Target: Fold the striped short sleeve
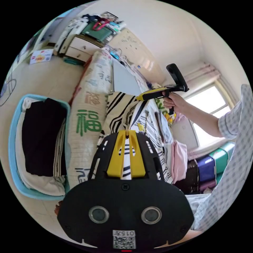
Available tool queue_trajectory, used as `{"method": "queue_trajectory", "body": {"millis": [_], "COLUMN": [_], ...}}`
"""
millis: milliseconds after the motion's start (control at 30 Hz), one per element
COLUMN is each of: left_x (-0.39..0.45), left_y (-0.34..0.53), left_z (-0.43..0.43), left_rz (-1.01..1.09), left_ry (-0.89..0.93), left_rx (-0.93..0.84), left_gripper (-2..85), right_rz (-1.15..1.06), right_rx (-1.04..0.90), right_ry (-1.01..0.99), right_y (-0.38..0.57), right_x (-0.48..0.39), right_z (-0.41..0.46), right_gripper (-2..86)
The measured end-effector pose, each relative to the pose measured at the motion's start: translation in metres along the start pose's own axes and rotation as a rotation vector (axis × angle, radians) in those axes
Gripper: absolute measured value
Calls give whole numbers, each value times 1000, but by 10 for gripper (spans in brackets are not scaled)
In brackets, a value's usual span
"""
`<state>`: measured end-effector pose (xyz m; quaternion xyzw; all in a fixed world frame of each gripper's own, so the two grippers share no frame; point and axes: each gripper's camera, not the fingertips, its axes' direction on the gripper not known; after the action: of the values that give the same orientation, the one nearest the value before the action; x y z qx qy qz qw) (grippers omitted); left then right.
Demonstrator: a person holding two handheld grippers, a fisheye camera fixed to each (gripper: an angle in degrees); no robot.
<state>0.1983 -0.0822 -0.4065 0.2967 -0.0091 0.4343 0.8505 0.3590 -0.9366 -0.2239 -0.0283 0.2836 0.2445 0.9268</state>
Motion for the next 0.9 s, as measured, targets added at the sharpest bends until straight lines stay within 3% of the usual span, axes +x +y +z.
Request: {"method": "queue_trajectory", "body": {"millis": [133, 267, 367, 467, 600, 800, 900], "left_x": [24, 30, 19, 12, 37, 39, 29], "left_y": [18, 31, 34, 31, 30, 49, 47], "left_z": [73, 84, 83, 96, 149, 212, 211], "left_rz": [69, 84, 28, -12, 74, 75, 44], "left_ry": [44, -12, -73, -19, -4, -37, -18], "left_rx": [-230, -254, -207, -179, -252, -365, -340], "left_gripper": [33, 45, 51, 58, 64, 65, 62], "right_rz": [201, 271, 252, 139, 38, 55, 100], "right_rx": [-18, 90, 134, 122, -38, -179, -151], "right_ry": [-29, -46, -79, -118, -31, -58, -69], "right_y": [75, 109, 107, 93, 92, 141, 151], "right_x": [56, 75, 80, 67, 45, 52, 61], "right_z": [57, 65, 77, 102, 165, 232, 243], "right_gripper": [0, 18, 47, 54, 53, 37, 31]}}
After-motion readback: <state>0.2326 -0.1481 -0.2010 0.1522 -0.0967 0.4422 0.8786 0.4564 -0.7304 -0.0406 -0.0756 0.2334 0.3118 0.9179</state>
